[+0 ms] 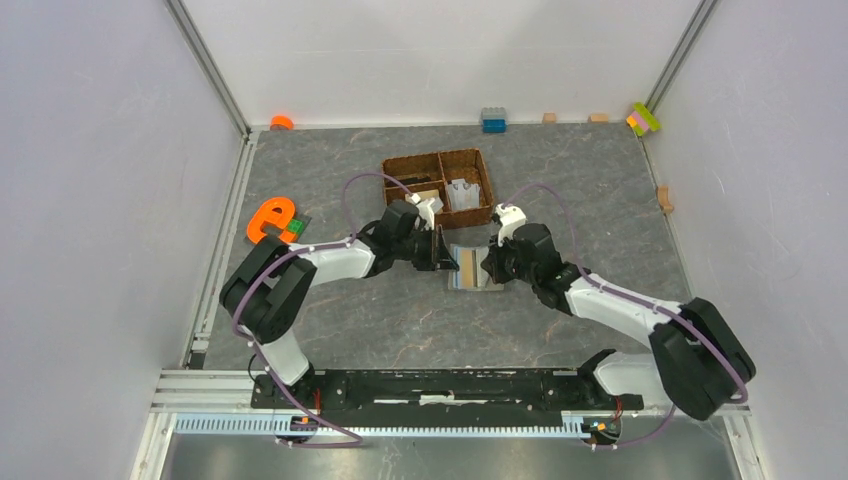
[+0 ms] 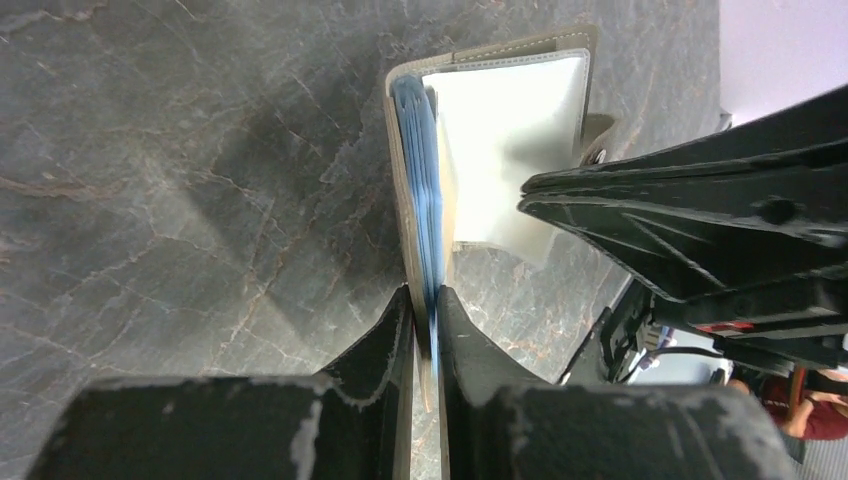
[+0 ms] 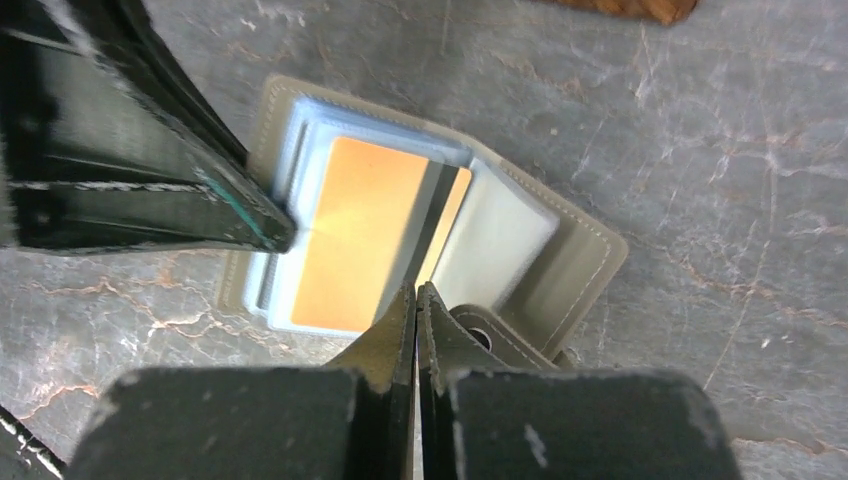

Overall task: Take the credit cards out of the card holder
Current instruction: Remove the credit card from the card holder.

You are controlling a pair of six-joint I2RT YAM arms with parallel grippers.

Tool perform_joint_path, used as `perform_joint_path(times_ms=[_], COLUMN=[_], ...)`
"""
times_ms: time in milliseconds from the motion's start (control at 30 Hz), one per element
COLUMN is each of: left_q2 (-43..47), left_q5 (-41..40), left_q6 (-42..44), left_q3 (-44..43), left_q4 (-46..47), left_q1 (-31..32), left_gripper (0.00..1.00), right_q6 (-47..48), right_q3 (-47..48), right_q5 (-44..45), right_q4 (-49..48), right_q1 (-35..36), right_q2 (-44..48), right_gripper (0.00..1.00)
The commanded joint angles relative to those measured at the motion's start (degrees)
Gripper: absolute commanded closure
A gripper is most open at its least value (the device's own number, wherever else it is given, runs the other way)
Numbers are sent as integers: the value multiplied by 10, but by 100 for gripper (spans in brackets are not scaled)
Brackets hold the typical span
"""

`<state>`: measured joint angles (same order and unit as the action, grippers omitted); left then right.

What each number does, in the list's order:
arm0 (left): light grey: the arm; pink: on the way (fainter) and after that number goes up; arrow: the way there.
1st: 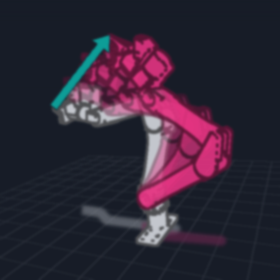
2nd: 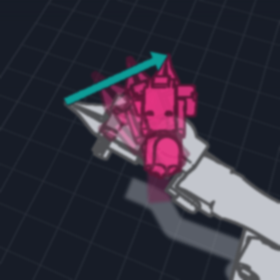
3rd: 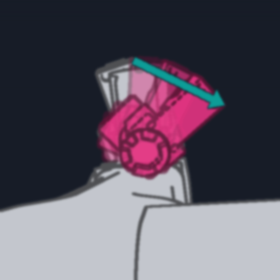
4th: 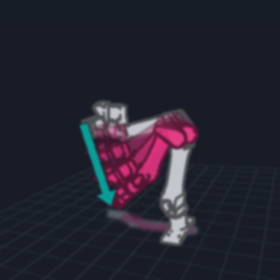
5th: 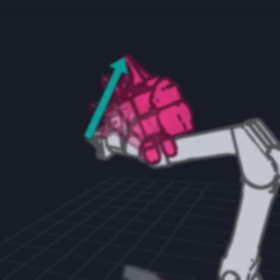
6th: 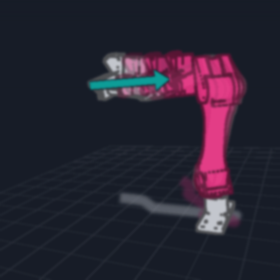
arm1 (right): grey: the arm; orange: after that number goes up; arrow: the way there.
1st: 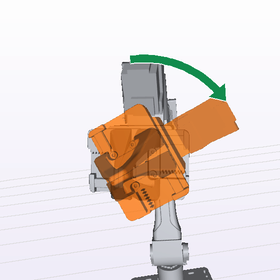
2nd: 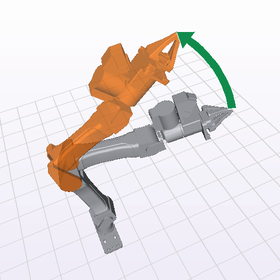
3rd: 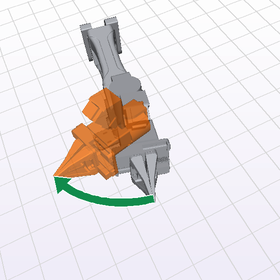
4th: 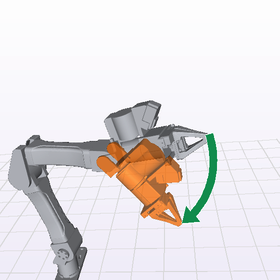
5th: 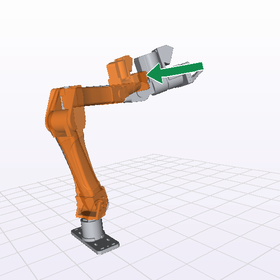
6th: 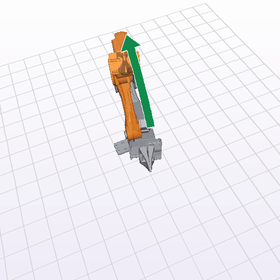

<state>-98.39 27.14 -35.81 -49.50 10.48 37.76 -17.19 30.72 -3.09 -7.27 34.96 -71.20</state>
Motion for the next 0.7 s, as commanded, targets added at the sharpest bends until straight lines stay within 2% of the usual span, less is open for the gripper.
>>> perform_joint_path(times_ms=[0, 167, 233, 300, 367, 533, 667], left_q2=[-29, -46, -46, -52, -62, -82, -94], left_q5=[-44, -29, -3, 36, 69, 87, 98], left_q6=[39, 36, 23, -5, -33, -45, -50], left_q3=[-35, -44, -34, -16, -1, -4, -10], left_q4=[-46, -46, -20, 30, 81, 93, 94], left_q1=[1, -1, -8, -20, -31, -33, -34], left_gripper=[89, 87, 81, 68, 62, 52, 50], right_q6=[-26, -27, -26, -27, -27, -29, -30], right_q3=[7, 22, 19, 15, 18, 21, 21], right_q5=[-74, -77, -74, -73, -76, -95, -103], right_q4=[-14, -4, -5, -11, -11, -17, -22], right_q1=[-24, -29, -29, -29, -29, -29, -29], right_q2=[-66, -108, -107, -109, -117, -132, -137], right_gripper=[100, 100, 100, 100, 100, 100, 100])
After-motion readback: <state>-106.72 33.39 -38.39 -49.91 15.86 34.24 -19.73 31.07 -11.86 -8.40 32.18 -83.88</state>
